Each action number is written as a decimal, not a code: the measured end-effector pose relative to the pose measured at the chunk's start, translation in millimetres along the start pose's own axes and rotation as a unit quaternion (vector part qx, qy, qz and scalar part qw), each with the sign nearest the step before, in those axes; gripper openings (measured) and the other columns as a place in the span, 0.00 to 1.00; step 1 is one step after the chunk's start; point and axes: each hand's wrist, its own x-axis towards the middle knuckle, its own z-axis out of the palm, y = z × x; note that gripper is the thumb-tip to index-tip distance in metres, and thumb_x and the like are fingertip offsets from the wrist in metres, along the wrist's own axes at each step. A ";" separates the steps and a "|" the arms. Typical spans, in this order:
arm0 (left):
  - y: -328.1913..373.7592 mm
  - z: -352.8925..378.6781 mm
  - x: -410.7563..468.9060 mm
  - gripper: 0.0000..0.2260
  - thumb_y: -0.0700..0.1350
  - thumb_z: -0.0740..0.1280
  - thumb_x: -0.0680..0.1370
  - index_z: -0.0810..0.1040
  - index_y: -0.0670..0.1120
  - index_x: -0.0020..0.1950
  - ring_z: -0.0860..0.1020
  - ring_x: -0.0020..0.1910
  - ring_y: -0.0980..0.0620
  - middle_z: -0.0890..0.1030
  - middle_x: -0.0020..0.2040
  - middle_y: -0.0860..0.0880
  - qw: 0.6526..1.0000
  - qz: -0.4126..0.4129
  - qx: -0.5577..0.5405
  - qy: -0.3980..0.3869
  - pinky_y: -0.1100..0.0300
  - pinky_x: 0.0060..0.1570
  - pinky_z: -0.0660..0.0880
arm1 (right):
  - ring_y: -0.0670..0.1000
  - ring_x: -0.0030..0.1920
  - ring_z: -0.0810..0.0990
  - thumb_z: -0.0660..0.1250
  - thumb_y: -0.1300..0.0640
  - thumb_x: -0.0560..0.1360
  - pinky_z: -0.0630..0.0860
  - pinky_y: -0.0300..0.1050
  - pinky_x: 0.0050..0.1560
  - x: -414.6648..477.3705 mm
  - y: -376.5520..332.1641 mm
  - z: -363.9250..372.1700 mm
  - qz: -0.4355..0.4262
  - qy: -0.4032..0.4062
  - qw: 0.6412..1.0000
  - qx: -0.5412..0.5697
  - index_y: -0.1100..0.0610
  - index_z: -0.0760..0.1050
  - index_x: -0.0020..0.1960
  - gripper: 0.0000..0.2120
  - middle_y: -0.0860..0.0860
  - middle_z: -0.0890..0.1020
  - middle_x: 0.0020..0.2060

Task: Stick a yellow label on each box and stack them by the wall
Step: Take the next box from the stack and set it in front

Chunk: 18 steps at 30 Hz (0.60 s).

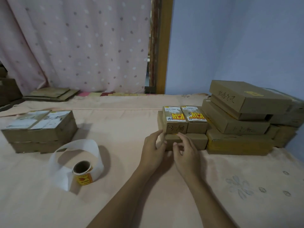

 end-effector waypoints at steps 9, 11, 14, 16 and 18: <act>8.6 -139.1 -8.8 0.16 0.49 0.63 0.83 0.74 0.55 0.71 0.68 0.68 0.59 0.74 0.69 0.59 0.991 0.022 0.116 0.069 0.62 0.65 0.66 | 0.45 0.70 0.73 0.63 0.53 0.80 0.69 0.40 0.67 -21.6 -91.4 54.1 -0.103 -0.088 0.991 -0.014 0.51 0.77 0.69 0.18 0.43 0.76 0.71; 9.8 -181.8 -13.6 0.16 0.49 0.64 0.83 0.75 0.54 0.71 0.70 0.66 0.59 0.75 0.67 0.59 0.987 0.027 0.124 0.096 0.59 0.66 0.69 | 0.45 0.71 0.72 0.64 0.53 0.81 0.68 0.42 0.68 -24.1 -120.1 70.1 -0.108 -0.119 0.987 -0.019 0.50 0.76 0.70 0.18 0.43 0.75 0.72; 12.3 -246.8 -23.1 0.14 0.47 0.65 0.82 0.77 0.53 0.68 0.73 0.63 0.59 0.77 0.61 0.60 0.980 0.020 0.128 0.151 0.57 0.63 0.72 | 0.45 0.72 0.70 0.62 0.49 0.82 0.67 0.42 0.70 -28.7 -165.0 94.8 -0.120 -0.161 0.979 -0.019 0.48 0.74 0.71 0.18 0.42 0.74 0.72; 10.3 -285.2 -29.3 0.12 0.46 0.66 0.81 0.78 0.50 0.65 0.76 0.61 0.53 0.79 0.59 0.56 0.971 0.008 0.140 0.193 0.53 0.60 0.75 | 0.45 0.73 0.69 0.61 0.47 0.82 0.66 0.42 0.70 -32.8 -193.5 113.5 -0.115 -0.198 0.973 -0.011 0.48 0.72 0.73 0.19 0.42 0.73 0.73; 4.9 -316.6 -36.1 0.12 0.44 0.66 0.80 0.79 0.47 0.63 0.77 0.59 0.51 0.79 0.58 0.54 0.962 -0.020 0.140 0.234 0.51 0.59 0.75 | 0.46 0.73 0.69 0.60 0.46 0.82 0.66 0.43 0.69 -38.3 -219.7 133.1 -0.105 -0.231 0.967 0.003 0.47 0.71 0.74 0.20 0.42 0.72 0.73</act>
